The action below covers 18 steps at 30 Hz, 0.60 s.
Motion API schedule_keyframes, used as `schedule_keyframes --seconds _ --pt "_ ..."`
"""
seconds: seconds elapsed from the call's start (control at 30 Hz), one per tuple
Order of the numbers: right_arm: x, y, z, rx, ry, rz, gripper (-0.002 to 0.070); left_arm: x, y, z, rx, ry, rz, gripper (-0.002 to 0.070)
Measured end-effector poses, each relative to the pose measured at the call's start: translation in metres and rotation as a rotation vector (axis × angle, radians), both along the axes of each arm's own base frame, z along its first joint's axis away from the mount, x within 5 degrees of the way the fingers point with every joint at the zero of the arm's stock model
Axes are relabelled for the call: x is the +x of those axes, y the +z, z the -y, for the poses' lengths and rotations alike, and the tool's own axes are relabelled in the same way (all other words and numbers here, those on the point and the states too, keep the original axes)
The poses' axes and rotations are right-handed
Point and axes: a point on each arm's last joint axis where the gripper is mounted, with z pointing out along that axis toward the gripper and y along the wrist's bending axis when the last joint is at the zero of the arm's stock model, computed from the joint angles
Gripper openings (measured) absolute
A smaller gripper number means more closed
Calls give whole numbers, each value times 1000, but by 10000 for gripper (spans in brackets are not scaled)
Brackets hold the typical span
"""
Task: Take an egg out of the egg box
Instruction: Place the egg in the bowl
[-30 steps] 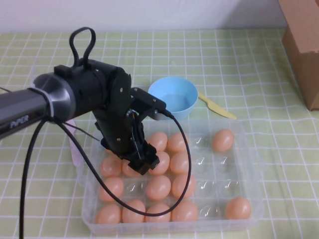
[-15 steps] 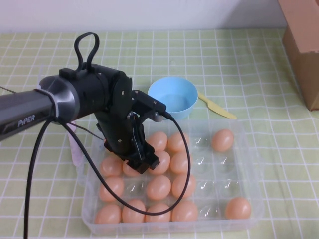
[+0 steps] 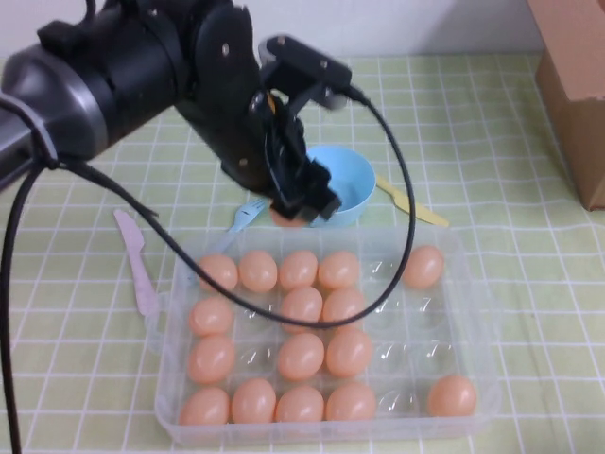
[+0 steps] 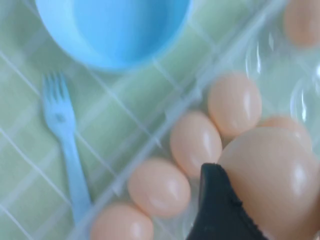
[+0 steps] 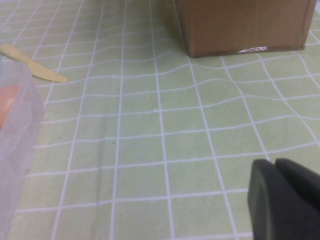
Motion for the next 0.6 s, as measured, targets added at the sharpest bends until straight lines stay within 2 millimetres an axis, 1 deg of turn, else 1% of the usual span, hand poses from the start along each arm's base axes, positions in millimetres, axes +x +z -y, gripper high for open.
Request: schedule_keyframes --seconds 0.03,0.1,0.17,0.2,0.3,0.37,0.5,0.6 --pt "0 0 0 0 0 0 -18 3 6 2 -16 0 29 341" --pt "0 0 0 0 0 0 -18 13 11 6 -41 6 92 341" --pt "0 0 0 0 0 0 -18 26 8 11 -69 26 151 341" --pt "0 0 0 0 0 0 -18 34 2 13 -84 39 168 341" --pt "0 0 0 0 0 0 -18 57 -23 19 -108 67 201 341" --pt "0 0 0 0 0 0 -18 69 -38 21 -120 87 213 341" --pt "0 0 0 0 0 0 -18 86 -63 26 -145 103 243 341" --pt "0 0 0 0 0 0 -18 95 -77 28 -162 112 267 341"
